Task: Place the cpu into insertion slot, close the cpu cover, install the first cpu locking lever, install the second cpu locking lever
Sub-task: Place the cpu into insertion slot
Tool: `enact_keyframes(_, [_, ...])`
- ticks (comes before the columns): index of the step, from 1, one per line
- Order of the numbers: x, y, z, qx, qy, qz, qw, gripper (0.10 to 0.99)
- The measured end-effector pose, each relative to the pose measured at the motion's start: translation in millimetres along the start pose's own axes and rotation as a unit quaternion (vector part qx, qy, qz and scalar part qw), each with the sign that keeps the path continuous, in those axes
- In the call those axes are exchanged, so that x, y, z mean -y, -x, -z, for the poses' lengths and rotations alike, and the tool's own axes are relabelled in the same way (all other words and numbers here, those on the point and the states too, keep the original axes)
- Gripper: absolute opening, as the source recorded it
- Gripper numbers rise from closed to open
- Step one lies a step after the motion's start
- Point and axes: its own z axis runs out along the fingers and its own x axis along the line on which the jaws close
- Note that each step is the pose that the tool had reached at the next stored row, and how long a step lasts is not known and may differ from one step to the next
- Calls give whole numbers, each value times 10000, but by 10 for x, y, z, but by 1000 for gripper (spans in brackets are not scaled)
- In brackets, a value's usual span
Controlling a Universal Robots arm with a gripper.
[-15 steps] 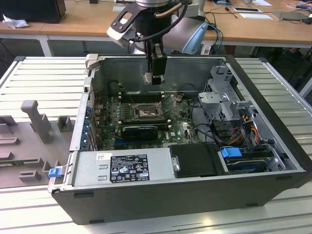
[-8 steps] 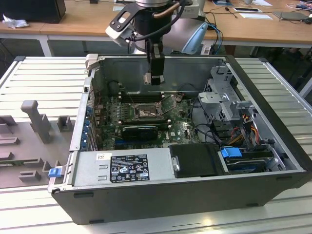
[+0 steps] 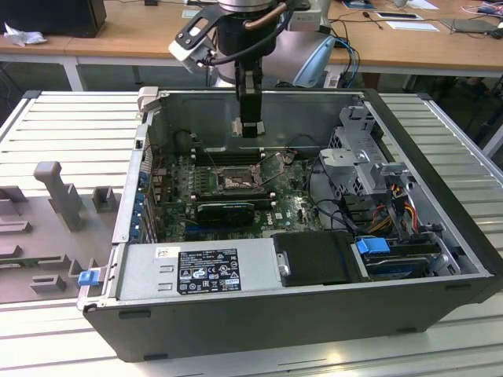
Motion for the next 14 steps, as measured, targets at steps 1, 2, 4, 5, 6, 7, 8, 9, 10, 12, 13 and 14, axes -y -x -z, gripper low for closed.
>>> enact_keyframes(1, [0, 0, -1, 3, 1, -30, 10000, 525])
enact_keyframes(2, [0, 0, -1, 6, 1, -69, 10000, 525])
enact_keyframes(4, [0, 0, -2, 12, 2, -134, 9999, 525])
enact_keyframes(5, [0, 0, -4, 19, 4, -218, 9998, 525])
enact_keyframes(6, [0, 0, -4, 24, 4, -271, 9996, 525])
enact_keyframes(7, [0, 0, -5, 27, 5, -301, 9995, 525])
enact_keyframes(8, [1, 0, -6, 32, 6, -366, 9993, 525])
enact_keyframes(9, [1, 0, -8, 37, 7, -421, 9991, 525])
enact_keyframes(10, [1, 0, -8, 41, 8, -456, 9990, 525])
enact_keyframes(12, [1, 0, -9, 47, 8, -519, 9986, 525])
enact_keyframes(13, [1, -1, -10, 50, 9, -553, 9985, 525])
enact_keyframes(14, [1, -1, -11, 53, 10, -594, 9982, 525])
